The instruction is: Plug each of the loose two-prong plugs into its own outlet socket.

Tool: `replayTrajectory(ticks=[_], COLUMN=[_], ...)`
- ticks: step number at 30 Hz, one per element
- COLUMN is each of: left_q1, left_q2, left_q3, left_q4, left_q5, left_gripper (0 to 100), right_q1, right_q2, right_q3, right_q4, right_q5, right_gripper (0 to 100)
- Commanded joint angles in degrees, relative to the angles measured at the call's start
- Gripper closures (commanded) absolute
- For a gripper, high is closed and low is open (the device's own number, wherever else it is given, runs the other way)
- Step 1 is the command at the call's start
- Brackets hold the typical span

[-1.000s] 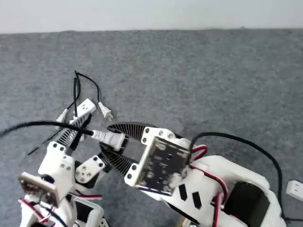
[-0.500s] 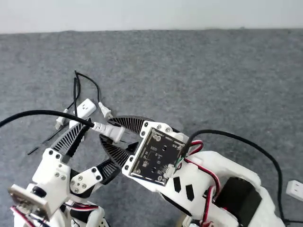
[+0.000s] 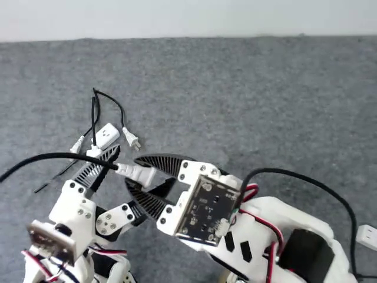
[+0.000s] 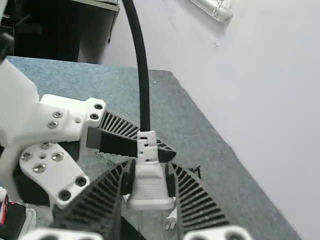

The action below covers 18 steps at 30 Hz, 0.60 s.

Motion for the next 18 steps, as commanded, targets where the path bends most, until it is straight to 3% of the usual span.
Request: replayTrajectory(ticks=[1, 7, 18], left_q1=[-0.4, -5.4, -3.2], left_q2=[-1.2, -1.2, -1.2], left_q3=[0.3, 0.3, 0.4], left_q4=[-1.9, -2.6, -0.9], left_q5=[-1.4, -1.0, -1.1], left_gripper=[62, 62, 62], right_q1=[-0.7, -0.5, -0.4], right_q2=[-2.2, -6.0, -7.3], right_q3=[0.3, 3.9, 5.0], right_q4=[2.1, 3.1, 3.4], right_q5=[-0.6, -0.6, -0.6], right_gripper=[99.1, 99.1, 99.1])
